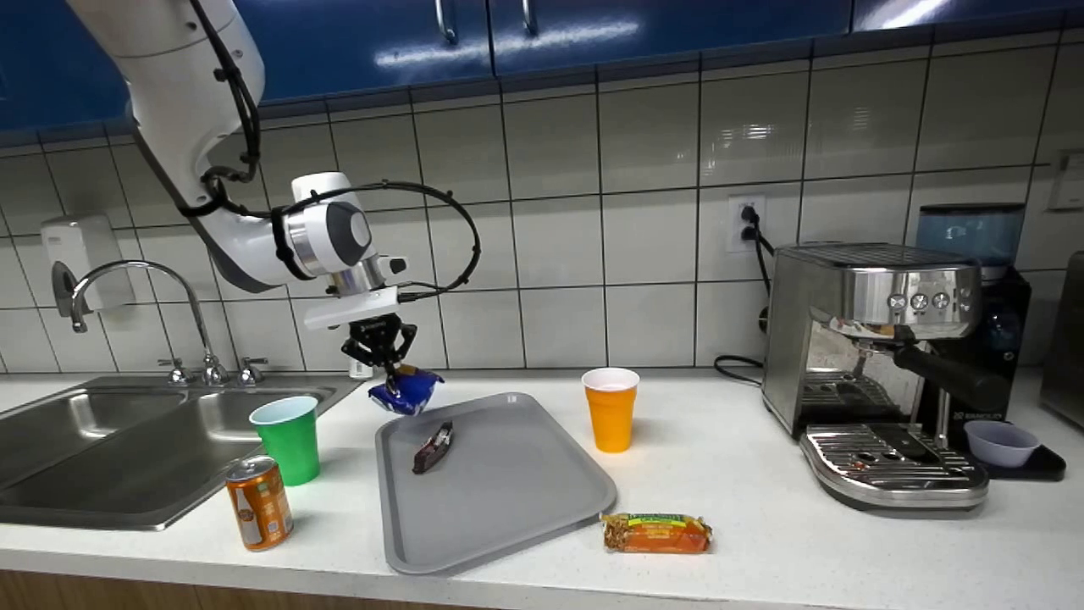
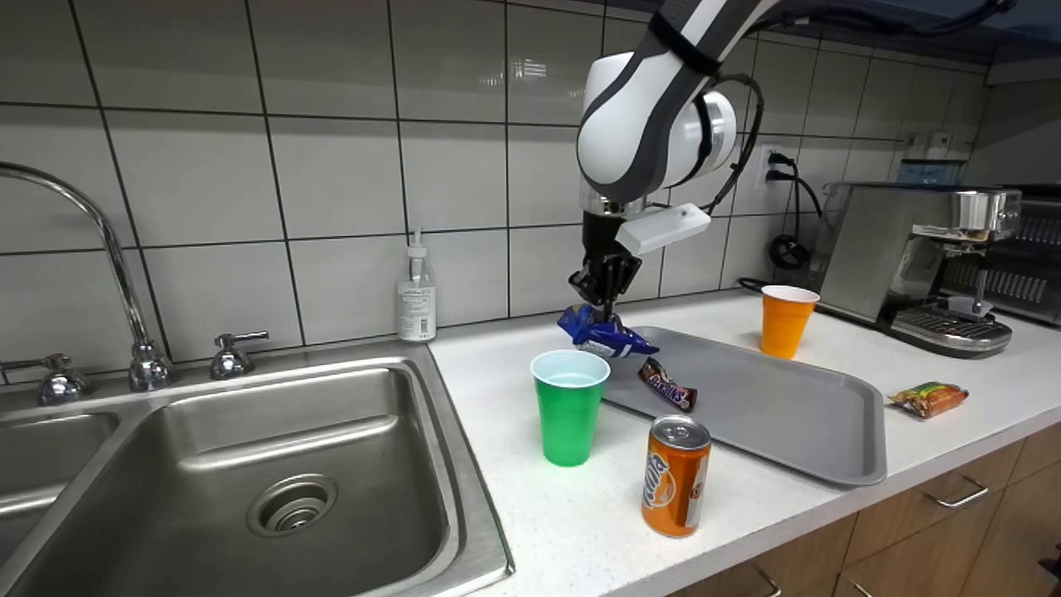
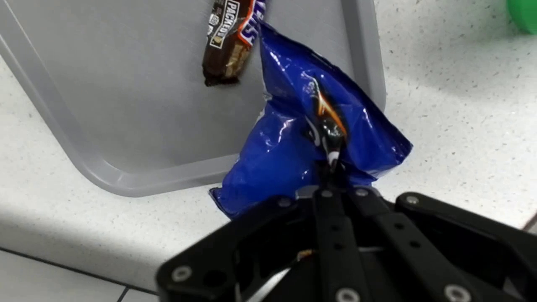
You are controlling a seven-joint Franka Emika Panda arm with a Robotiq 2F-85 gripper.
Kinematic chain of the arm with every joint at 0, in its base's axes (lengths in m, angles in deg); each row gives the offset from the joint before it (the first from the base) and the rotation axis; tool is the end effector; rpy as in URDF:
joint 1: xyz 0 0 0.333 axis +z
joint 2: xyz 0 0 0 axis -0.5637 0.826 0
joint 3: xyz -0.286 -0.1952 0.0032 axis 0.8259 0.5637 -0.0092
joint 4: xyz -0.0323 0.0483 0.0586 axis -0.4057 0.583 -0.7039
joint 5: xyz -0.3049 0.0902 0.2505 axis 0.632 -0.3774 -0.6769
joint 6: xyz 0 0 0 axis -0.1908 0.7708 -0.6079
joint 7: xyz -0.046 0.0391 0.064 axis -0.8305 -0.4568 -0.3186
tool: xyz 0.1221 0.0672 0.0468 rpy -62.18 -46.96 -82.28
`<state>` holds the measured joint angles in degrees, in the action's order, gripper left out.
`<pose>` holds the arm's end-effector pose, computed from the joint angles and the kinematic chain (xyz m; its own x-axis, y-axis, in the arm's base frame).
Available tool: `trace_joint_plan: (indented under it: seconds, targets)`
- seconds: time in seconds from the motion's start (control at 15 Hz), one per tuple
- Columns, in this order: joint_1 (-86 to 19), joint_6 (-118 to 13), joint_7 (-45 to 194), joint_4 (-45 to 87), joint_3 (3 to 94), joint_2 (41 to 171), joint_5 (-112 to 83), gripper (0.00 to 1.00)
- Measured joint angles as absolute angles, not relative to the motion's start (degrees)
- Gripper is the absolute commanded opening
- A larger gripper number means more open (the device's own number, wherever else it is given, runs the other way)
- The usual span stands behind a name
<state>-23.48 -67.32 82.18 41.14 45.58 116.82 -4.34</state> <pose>0.6504 0.1151 0.2207 0.9035 0.4052 0.1398 0.3837 -0.9099 0.1576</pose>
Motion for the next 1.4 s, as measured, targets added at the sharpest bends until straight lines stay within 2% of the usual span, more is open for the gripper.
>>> trace_joint_plan:
  seconds: [1.07,1.13,1.2,1.33,1.4]
  targets:
    - [-18.4,-67.1,81.8,30.0,45.1,126.3,-4.1,0.00]
    - [-18.3,-67.1,81.8,29.5,45.1,126.8,-4.1,0.04]
    - [-18.2,-67.1,81.8,29.0,45.1,127.2,-4.1,0.27]
    - [-18.1,-67.1,81.8,28.3,45.1,128.1,-4.1,0.31]
    - [-18.1,-67.1,81.8,27.9,45.1,128.4,-4.1,0.38]
